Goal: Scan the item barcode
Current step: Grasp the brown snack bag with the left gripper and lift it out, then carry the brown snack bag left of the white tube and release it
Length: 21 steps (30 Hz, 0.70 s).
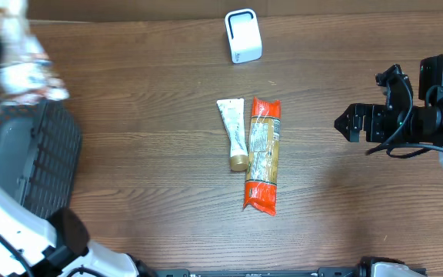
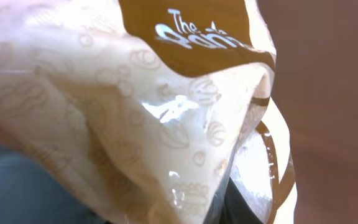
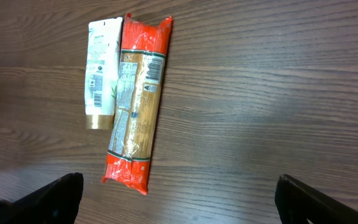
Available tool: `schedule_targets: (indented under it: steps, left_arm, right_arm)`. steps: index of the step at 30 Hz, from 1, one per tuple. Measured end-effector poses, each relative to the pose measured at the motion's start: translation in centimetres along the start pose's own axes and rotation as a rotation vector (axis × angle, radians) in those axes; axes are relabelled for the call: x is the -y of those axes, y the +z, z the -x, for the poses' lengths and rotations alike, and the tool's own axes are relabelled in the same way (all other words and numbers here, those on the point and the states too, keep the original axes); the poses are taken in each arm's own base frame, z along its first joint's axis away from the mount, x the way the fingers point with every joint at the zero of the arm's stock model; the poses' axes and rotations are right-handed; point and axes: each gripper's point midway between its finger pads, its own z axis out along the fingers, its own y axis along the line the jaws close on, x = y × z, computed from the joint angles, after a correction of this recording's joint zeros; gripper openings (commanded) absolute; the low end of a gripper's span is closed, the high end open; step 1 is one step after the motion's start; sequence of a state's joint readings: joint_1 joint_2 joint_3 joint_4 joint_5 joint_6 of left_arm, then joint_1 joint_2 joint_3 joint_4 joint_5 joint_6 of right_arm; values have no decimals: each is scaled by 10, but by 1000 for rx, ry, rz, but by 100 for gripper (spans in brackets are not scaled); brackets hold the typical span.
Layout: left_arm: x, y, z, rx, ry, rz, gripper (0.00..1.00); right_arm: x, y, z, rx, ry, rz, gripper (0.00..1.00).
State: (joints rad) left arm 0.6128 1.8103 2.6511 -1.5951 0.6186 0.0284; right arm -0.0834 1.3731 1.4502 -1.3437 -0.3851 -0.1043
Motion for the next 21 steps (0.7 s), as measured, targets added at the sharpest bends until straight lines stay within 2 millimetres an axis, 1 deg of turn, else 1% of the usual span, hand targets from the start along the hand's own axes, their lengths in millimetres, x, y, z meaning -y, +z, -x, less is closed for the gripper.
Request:
schedule_targets:
  steps: [1, 2, 3, 4, 5, 7, 9, 10, 12, 15, 18, 21]
  left_arm:
    - [21, 4, -10, -39, 16, -45, 8]
    - [34, 7, -18, -71, 25, -71, 8]
    - [51, 13, -28, -116, 41, -105, 9]
    - [64, 17, -35, -140, 63, -132, 9]
    - [77, 23, -40, -163, 88, -155, 11]
    - [100, 36, -57, -233, 119, -194, 11]
    - [120, 53, -79, -321, 136, -223, 13]
    - [129, 62, -94, -381, 141, -231, 13]
    - [141, 82, -123, -488, 150, -229, 14]
    - [146, 111, -163, -619, 155, -178, 14]
    - [139, 146, -203, -718, 144, -101, 14]
    - [130, 184, -239, -756, 129, -54, 14]
  right_arm:
    - [0, 0, 0, 0, 0, 0, 100]
    - [0, 0, 0, 0, 0, 0, 100]
    - [0, 0, 0, 0, 0, 0, 100]
    - [0, 0, 0, 0, 0, 0, 100]
    - [0, 0, 0, 0, 1, 0, 100]
    - [0, 0, 0, 0, 0, 0, 100]
    - [0, 0, 0, 1, 0, 0, 100]
    - [0, 0, 0, 0, 0, 0, 100]
    - [0, 0, 0, 1, -1, 0, 100]
    - [0, 0, 0, 1, -1, 0, 100]
    - [0, 0, 0, 0, 0, 0, 100]
    - [0, 0, 0, 1, 0, 0, 100]
